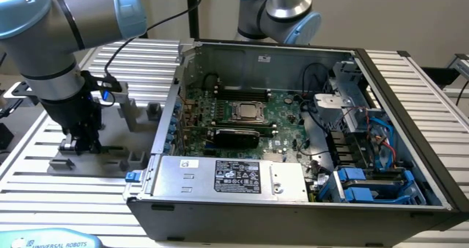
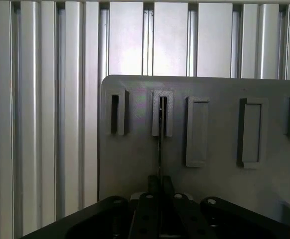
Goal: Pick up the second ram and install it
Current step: 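Pick up the second ram and move it above second insertion slot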
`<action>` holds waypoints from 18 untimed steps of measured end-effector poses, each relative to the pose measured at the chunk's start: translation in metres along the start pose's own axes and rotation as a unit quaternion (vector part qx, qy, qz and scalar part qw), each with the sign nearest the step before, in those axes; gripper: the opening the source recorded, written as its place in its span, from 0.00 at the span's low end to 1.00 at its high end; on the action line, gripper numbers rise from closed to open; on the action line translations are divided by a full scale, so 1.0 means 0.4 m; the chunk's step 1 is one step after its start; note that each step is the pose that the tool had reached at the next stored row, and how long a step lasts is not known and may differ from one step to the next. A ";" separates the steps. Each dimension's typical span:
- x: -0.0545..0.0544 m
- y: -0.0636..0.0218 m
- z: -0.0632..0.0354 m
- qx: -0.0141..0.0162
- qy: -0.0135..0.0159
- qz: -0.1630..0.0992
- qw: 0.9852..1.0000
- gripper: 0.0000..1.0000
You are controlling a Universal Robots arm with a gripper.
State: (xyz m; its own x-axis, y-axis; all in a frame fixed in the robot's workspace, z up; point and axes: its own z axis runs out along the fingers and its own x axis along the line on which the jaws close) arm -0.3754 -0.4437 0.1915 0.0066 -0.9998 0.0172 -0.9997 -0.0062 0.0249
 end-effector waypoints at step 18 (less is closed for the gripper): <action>0.000 0.001 -0.021 0.000 0.005 0.014 1.000 0.14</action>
State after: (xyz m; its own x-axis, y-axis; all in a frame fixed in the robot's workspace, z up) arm -0.3755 -0.4436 0.2001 -0.0202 -0.9994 0.0286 -0.9995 0.0209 0.0236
